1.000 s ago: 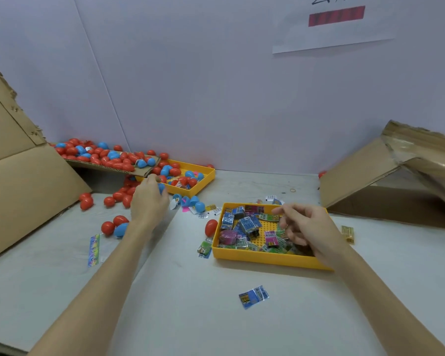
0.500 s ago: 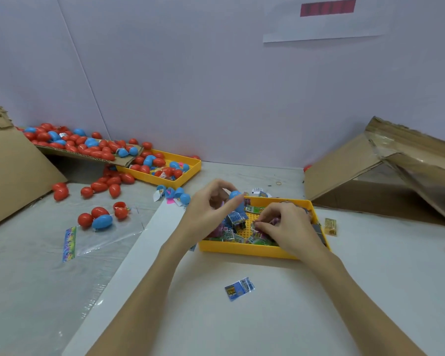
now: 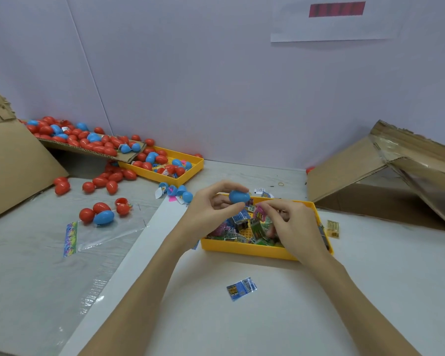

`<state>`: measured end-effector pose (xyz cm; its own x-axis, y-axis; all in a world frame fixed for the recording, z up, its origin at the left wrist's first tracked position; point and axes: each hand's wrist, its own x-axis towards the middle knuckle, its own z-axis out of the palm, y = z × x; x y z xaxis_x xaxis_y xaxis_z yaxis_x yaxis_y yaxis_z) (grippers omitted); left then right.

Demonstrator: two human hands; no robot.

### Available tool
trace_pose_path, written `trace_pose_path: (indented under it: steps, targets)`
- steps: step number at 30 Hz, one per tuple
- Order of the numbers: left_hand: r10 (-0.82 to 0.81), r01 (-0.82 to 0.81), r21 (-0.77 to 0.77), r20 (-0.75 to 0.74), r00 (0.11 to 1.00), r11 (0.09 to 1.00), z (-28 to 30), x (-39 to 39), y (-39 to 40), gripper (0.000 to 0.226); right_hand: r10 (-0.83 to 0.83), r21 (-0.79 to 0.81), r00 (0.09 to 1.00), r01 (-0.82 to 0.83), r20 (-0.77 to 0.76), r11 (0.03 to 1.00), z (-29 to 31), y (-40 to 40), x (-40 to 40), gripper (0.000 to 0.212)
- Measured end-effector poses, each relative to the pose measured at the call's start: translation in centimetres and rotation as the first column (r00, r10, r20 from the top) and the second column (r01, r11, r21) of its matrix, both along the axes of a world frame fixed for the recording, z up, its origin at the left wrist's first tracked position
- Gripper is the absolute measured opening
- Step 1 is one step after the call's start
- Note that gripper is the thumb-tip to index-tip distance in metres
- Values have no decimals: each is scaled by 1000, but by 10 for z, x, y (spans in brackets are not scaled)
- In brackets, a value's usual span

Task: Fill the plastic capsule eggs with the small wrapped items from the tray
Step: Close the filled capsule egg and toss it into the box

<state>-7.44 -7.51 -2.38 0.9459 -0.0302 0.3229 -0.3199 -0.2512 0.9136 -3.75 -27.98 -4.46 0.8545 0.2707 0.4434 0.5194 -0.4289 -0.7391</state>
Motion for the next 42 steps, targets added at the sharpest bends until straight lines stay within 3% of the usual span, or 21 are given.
trace_pose_path:
  steps: [4,10,19,25,42]
  targets:
    - [22,-22,-18,5,1000,1000,-2,-2,-6,15,88,137,992,-75,-95,988,0,-3,4,18]
    - [-33,33,-25,-14,999,999,-4,-2,-15,24,133,231,985,-105,-108,967,5,-1,2,23]
    - [18,-16,-85,16,1000,996,-2,-4,-16,20,70,174,990,-49,-119,983,1,-3,4,18]
    - [7,-7,-23,-2,1000,1000,-4,-3,-19,20,91,199,989,-66,-119,978,3,-2,2,19]
    - [23,-24,-74,-18,1000,997,-2,-4,-21,18,148,228,979,-113,-141,967,8,-1,-3,24]
